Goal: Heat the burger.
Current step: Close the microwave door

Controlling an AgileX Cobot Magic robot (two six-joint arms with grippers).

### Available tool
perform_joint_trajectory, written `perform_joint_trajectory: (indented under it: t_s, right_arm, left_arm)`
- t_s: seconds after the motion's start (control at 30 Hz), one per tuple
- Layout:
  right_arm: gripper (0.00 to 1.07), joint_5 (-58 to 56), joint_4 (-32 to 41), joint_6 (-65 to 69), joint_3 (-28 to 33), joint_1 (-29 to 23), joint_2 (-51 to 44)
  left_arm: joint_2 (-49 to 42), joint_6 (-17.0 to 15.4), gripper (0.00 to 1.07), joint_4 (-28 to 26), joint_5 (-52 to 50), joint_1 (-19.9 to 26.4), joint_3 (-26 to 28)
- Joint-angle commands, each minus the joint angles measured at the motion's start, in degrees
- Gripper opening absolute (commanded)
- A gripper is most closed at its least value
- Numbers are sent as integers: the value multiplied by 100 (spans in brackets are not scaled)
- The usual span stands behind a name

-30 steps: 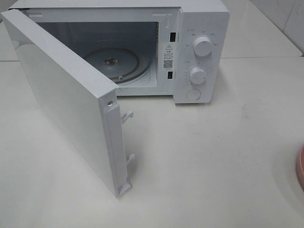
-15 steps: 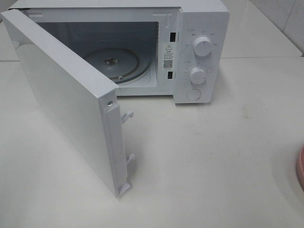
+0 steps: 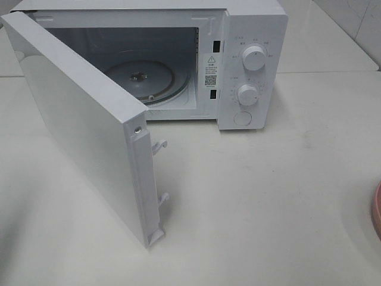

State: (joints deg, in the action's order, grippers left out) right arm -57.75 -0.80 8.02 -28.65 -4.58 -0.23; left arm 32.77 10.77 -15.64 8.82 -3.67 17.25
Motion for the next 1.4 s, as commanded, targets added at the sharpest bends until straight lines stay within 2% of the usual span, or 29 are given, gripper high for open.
perform_joint_trajectory:
  t_s: [0.03,0.1,0.13,0.2,0.27,0.3,0.4,0.47,0.5,0.53,0.57,0.6,0.63,0.67,0.7,0.87,0.93,1.0,1.03,1.1,1.13,1.37,1.4]
  right_arm:
    - [75,80,17,-74,11,23,-155]
    - [75,80,17,-74,11,23,-155]
    - [75,80,17,-74,11,23,-155]
    - [75,80,17,-74,11,23,-155]
    - [75,80,17,-74,11,23,-155]
    - [75,80,17,-74,11,23,-155]
    - [75,80,17,-74,11,23,-155]
    - [75,80,17,-74,11,23,-155]
    - [75,80,17,-74,11,23,-155]
    - [75,80,17,-74,11,23,-155]
    - [75,80,17,-74,11,23,-155]
    - [75,80,17,-74,11,23,-155]
    - [75,80,17,-74,11,23,-155]
    - [75,80,17,-74,11,23,-155]
    - [75,74,17,-74,11,23,-155]
    - [75,74,17,-74,11,23,-155]
    - [75,74,17,-74,11,23,-155]
    - [75,74,17,-74,11,23,-155]
    - [75,74,17,-74,11,23,-155]
    - [75,74,17,-74,11,23,-155]
    - [75,74,17,-74,11,23,-155]
    - [75,74,17,-74,11,23,-155]
    - [75,74,17,-74,11,23,-155]
  left_arm:
    - [241,126,0,-149,-842,17,-241]
    - [596,109,0,-149,-1467,17,-424]
    - [596,109,0,-149,-1467,17,-424]
    - [1140,-11,0,0,-2361,17,-441]
    - [1301,-29,0,86,-2607,17,-441]
    - [1599,-201,0,298,-3008,17,-441]
    - [1776,-372,0,470,-3197,17,-441]
    - [2475,-1341,0,1621,-3770,17,-441]
    - [2475,-1341,0,1621,-3770,17,-441]
    - [2670,-1650,0,2034,-3942,17,-441]
    - [3002,-2183,0,2779,-4395,17,-441]
    - [3002,-2183,0,2779,-4395,17,-441]
    - [3180,-2343,0,3128,-4687,17,-441]
    - [3180,-2343,0,3128,-4687,17,-441]
    - [3478,-2469,0,3501,-5311,17,-441]
    - [4206,-2487,0,3541,-6125,-29,-395]
    - [4555,-2447,0,3443,-6165,-338,-304]
    - [4658,-2406,0,3369,-6217,-453,-275]
    - [4813,-2229,0,3128,-6274,-705,-223]
    - [4887,-2131,0,2962,-6320,-842,-201]
    - [5013,-1982,0,2653,-6377,-1083,-155]
    - [5306,-1862,0,1954,-6400,-1576,92]
    - [5403,-1799,0,1742,-6400,-1759,212]
